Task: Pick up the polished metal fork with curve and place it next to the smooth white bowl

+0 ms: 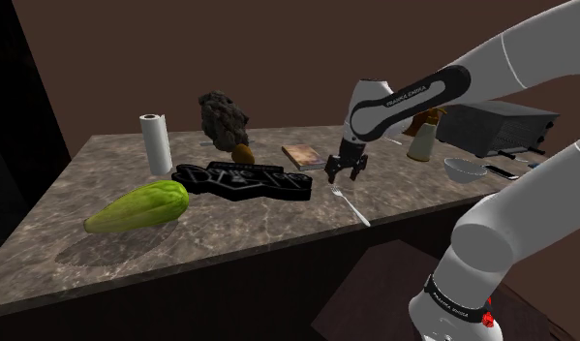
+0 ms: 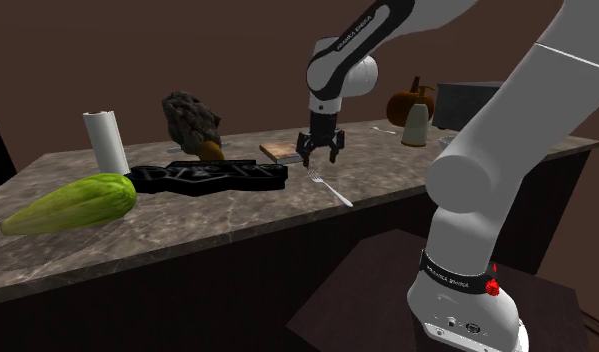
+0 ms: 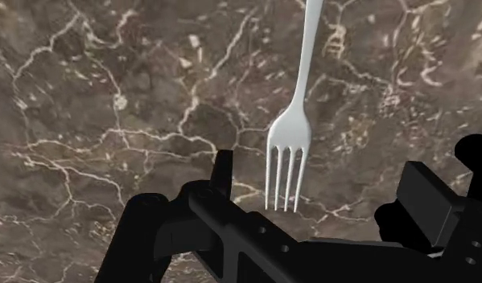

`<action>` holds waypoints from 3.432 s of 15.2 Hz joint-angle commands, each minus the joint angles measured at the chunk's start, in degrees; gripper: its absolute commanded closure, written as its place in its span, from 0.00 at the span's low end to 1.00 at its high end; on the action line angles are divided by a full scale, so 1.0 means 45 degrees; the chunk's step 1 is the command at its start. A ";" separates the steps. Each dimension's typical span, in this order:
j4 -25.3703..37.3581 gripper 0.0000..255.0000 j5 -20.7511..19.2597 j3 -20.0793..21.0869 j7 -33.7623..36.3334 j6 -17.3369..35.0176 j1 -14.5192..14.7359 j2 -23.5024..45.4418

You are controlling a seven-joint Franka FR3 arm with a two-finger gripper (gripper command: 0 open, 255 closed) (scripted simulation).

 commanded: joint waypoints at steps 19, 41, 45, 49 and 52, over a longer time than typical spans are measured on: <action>-0.0622 1.00 0.0009 -0.0014 0.0395 0.2075 -0.0149 0.1557; 0.0658 1.00 -0.0016 0.0003 0.0422 -0.1049 -0.0141 -0.0288; 0.1108 1.00 -0.0014 0.0012 0.0424 -0.1833 -0.0141 -0.0622; 0.1599 1.00 -0.0012 0.0020 0.0425 -0.2597 -0.0140 -0.0895; 0.1993 1.00 -0.0009 0.0026 0.0426 -0.3158 -0.0139 -0.1062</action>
